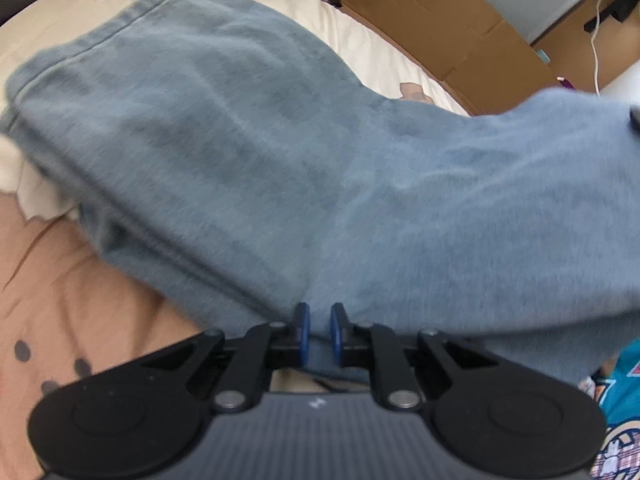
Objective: Fold clothes
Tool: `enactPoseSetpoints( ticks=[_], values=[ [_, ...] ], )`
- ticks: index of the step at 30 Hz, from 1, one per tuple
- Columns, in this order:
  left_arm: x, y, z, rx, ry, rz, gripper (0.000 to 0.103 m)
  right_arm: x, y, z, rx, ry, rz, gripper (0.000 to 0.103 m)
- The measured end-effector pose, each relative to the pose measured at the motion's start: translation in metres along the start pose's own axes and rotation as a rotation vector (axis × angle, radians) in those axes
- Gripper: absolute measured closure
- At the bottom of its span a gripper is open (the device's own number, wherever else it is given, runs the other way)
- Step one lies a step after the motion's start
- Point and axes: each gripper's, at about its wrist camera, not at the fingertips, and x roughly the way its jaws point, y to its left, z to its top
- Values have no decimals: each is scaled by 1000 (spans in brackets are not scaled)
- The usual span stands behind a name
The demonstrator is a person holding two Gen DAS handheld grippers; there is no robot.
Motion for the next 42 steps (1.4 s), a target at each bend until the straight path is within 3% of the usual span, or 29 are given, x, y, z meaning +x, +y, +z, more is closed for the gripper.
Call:
enactPoseSetpoints(
  ticks=[12,24,34,42],
  values=[
    [-76,44,-1,-120,-104,-36,90,58,86,16,-103,128,-17,95],
    [-129,99,11,-281,-246,36,90,152,146,3,-204,274,-88,95],
    [-139,124,1,-333,-231,101,90,242,162,-19,-244,351,-167,95],
    [-141,127,0,-339,-224,115,90,254,169,-27,-261,370,-180,95]
  ],
)
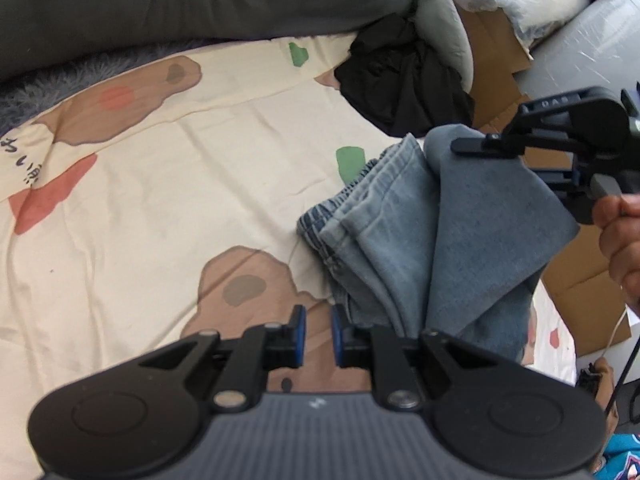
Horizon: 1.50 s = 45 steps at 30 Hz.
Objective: Fold clothes
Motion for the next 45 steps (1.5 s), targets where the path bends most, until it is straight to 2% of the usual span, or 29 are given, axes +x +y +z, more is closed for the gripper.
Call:
enactPoseSetpoints(
  ticks=[3,5,7,9,12,15,18,21,23,25,27,31,36,37,38,41,45],
  values=[
    [-2,-1,1,-3,-1,-6,90,6,-1,-1,14,2,-6,94],
    [-3,-2,2,-4,-3,-4,90,16,0,-3,23,32,-4,88],
    [-5,-2,3,-3,-6,1,90,26,1,-6,47,65,5,72],
    [-8,0,6,-2,-10,9,90,27,2,-5,88,78,27,65],
    [-16,1,10,-3,-26,27,90,19,10,-1,83,67,34,65],
    [-28,4,16,-16,-81,23,87,9,10,2,75,62,63,63],
    [-37,3,25,-22,-122,10,79,-5,-1,-1,74,46,92,56],
    [-43,1,34,-27,-154,-20,67,-19,-20,-10,85,25,116,56],
    [-44,0,40,-35,-171,-52,50,-28,-37,-18,95,12,128,56],
    [-40,-3,46,-32,-177,-78,41,-37,-55,-27,102,-2,118,56],
    [-31,-6,50,-26,-167,-98,39,-44,-75,-36,124,-7,107,56],
    [-6,-8,53,-39,-112,-119,39,-52,-108,-55,153,-13,70,56],
    [11,-15,51,-2,-81,-86,41,-50,-139,-86,183,-25,25,55],
    [14,-14,49,-5,-64,-95,51,-49,-144,-94,192,-22,12,55],
    [17,-13,47,-13,-39,-96,71,-47,-149,-103,202,-16,5,55],
    [15,-9,41,-18,1,-94,83,-38,-160,-129,241,3,3,55],
    [4,-4,33,8,42,-85,85,-30,-172,-154,298,3,20,55]
  ],
)
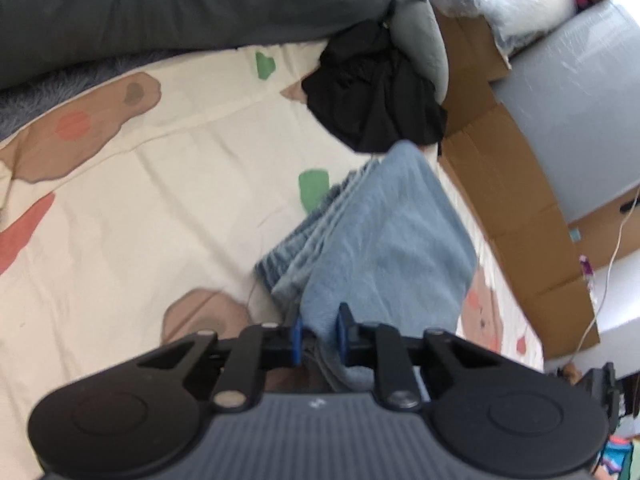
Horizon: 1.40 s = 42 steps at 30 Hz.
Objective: Fold clothes
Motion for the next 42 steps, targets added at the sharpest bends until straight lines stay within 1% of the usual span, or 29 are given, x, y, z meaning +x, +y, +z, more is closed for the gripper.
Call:
enactPoseSetpoints(
  ticks=[4,6,8,12,14,15,16,18,20,21,22,23,26,28,29,31,34,38,42],
  values=[
    [5,12,-2,2,-2,49,85,8,-15,-13,48,-26,28,56],
    [11,14,2,-4,-9,55,85,13,-20,-21,69,-31,34,62],
    [15,12,7,11,-15,71,85,13,-21,-29,65,-44,51,63],
    [17,16,11,9,-9,69,85,19,-24,-38,67,-12,71,67],
    [18,18,13,8,-6,67,85,20,-22,-42,45,19,65,76],
    [18,18,14,10,-4,67,84,19,-22,-43,34,24,56,83],
    [17,16,14,18,-2,70,84,17,-22,-44,28,24,50,83],
    [13,11,17,48,3,82,80,6,-26,-41,54,-23,75,83],
    [4,2,21,104,-19,95,73,-5,-33,-36,84,-79,88,77],
    [0,-2,23,126,-28,100,69,-9,-37,-33,98,-105,100,65],
    [-3,-5,26,134,-34,101,57,-12,-41,-30,112,-130,116,53],
    [-5,-9,30,152,-37,103,51,-12,-45,-26,121,-146,127,53],
    [0,-31,38,294,-46,124,49,-8,-53,-13,135,-173,148,53],
    [13,-39,46,342,-26,145,49,1,-54,-9,134,-182,163,52],
    [21,-40,52,341,-13,138,49,6,-54,-5,133,-188,174,51],
    [37,-41,63,339,16,122,49,17,-52,4,129,-200,197,44],
    [60,-40,77,332,72,69,46,27,-54,12,116,-197,209,44],
    [84,-30,87,297,117,33,44,33,-53,18,86,-207,233,44],
    [97,-39,91,358,142,12,43,40,-51,23,77,-217,246,44]
  ],
)
